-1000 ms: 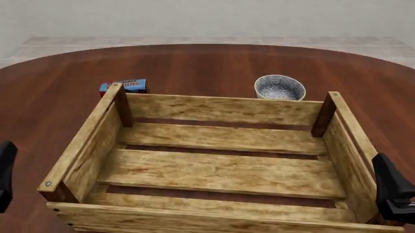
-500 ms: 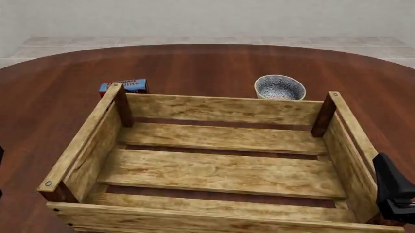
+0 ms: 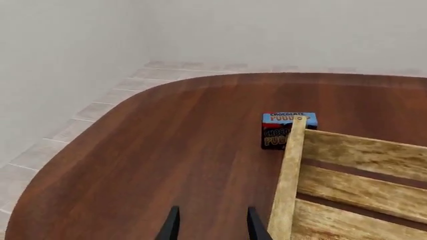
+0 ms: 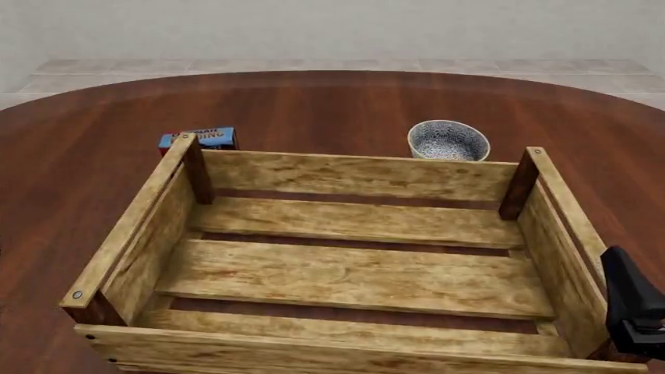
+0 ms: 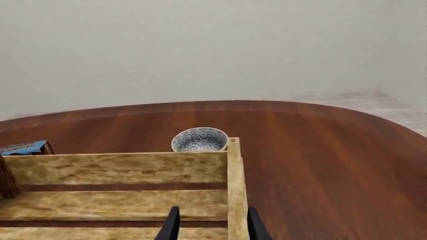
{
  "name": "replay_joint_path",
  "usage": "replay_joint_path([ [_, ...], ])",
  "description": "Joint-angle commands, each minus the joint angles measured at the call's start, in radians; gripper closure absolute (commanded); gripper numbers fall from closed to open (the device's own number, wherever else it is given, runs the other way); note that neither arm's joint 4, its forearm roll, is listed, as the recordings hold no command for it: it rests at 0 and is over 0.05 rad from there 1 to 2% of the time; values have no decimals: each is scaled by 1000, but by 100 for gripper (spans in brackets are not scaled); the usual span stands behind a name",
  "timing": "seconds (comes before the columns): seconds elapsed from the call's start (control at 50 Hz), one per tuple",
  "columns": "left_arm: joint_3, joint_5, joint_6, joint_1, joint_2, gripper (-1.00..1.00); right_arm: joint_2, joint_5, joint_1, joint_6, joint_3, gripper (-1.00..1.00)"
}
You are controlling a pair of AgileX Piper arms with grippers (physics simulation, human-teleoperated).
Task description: Pick up the salad dressing and put it in the tray.
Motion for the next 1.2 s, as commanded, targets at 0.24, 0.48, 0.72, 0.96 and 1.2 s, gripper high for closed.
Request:
replay_joint_path([
  [0.24, 8, 74, 5, 109, -10, -100, -6, 4, -6, 6, -2, -100],
  [0.48, 20, 80, -11, 142, -9, -100, -11, 8, -7, 2, -1, -100],
  [0.72, 42, 87, -16, 171, -12, -100, -9, 9, -13, 0, -2, -100],
  [0.96, 78, 77, -16, 205, -12, -100, -5, 5, -9, -4, 1, -100],
  [1.2, 96, 50, 28, 246, -12, -100, -5, 7, -11, -3, 1, -100],
])
